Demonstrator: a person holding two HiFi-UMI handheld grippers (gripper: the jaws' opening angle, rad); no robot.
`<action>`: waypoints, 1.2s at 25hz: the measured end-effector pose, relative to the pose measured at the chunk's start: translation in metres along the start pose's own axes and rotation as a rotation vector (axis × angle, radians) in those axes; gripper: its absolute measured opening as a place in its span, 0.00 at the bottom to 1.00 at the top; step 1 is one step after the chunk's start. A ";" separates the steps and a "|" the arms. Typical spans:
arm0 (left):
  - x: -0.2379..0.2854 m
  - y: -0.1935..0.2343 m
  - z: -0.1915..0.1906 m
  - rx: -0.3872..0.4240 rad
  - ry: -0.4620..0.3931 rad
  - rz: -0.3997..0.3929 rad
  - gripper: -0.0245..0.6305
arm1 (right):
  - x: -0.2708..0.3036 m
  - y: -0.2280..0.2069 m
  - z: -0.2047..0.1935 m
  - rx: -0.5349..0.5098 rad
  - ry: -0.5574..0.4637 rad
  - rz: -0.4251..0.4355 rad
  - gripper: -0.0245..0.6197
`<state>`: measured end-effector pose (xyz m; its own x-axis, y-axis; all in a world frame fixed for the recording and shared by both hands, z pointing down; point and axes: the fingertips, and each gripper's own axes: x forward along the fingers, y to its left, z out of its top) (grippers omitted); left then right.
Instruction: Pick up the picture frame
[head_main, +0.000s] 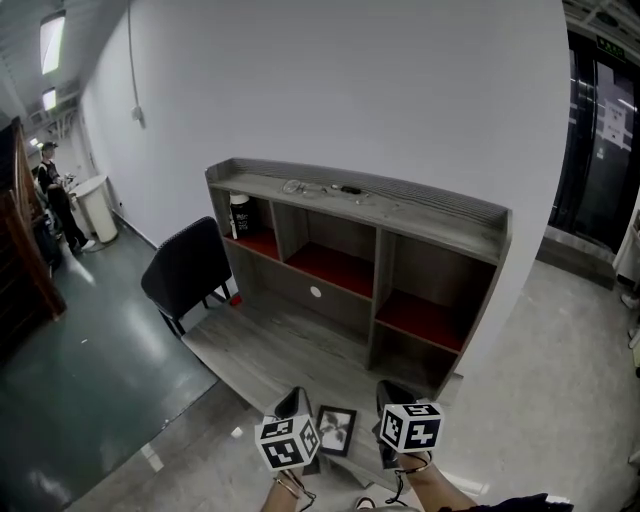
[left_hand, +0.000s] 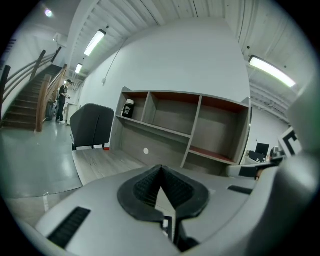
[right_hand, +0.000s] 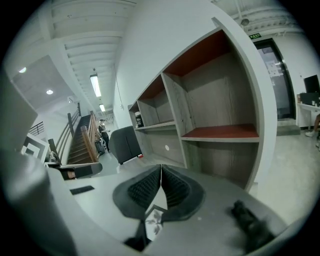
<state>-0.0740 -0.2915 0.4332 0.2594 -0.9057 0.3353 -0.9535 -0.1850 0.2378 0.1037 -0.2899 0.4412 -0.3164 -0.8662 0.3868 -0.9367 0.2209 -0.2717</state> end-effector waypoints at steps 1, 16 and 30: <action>0.004 0.000 0.000 -0.001 0.003 0.005 0.06 | 0.004 -0.002 0.002 -0.001 0.002 0.005 0.09; 0.042 -0.001 -0.007 -0.006 0.053 0.070 0.06 | 0.042 -0.032 -0.009 0.041 0.078 0.051 0.09; 0.057 0.022 0.003 0.016 0.072 -0.006 0.06 | 0.057 -0.009 -0.003 0.059 0.041 -0.015 0.09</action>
<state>-0.0808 -0.3485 0.4553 0.2750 -0.8750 0.3984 -0.9541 -0.1972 0.2254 0.0935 -0.3398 0.4683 -0.3098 -0.8499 0.4263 -0.9311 0.1804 -0.3171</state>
